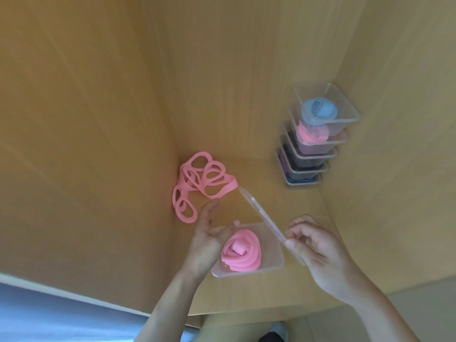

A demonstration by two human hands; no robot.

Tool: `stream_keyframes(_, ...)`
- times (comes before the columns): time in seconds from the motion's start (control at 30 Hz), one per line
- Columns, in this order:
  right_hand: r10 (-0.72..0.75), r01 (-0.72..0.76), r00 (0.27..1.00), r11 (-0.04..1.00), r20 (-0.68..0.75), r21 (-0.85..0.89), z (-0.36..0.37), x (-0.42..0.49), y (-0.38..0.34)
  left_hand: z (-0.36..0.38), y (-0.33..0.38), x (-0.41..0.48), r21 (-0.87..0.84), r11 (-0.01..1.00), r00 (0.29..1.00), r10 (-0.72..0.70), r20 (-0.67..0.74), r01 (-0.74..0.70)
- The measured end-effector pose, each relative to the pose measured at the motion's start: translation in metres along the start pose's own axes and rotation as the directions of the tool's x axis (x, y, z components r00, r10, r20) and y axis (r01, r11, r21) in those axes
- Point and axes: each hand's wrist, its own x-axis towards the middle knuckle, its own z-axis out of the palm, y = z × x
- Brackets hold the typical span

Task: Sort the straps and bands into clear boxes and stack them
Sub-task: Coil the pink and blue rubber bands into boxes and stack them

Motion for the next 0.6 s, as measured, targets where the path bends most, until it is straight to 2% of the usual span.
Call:
stream_keyframes(0.1,0.031,-0.079,0.988,0.944,0.152,0.321,-0.004,0.002,-0.006,-0.003,0.008,0.0,-0.282,0.958,0.979,0.014,0.206,0.045)
stream_keyframes(0.13,0.035,-0.087,0.989,0.925,0.146,0.371,-0.004,0.003,-0.005,-0.003,0.008,-0.002,-0.331,0.942,0.974,0.029,0.226,0.049)
stream_keyframes(0.23,0.102,-0.121,0.993,0.869,0.066,0.48,0.001,0.008,-0.004,0.0,0.003,-0.004,-0.371,0.927,0.984,0.018,0.175,0.05)
stream_keyframes(0.33,0.166,-0.157,0.986,0.862,0.024,0.483,0.009,0.015,0.001,0.002,0.002,-0.005,-0.43,0.901,0.994,-0.008,0.106,0.053)
stream_keyframes(0.5,0.157,-0.157,0.987,0.895,0.033,0.418,0.016,0.019,0.007,0.001,-0.005,-0.005,-0.452,0.891,0.999,-0.036,0.025,0.044)
stream_keyframes(0.6,0.184,-0.191,0.981,0.897,0.056,0.398,0.023,0.022,0.016,-0.001,-0.009,-0.007,-0.496,0.863,0.993,-0.118,-0.022,0.092)
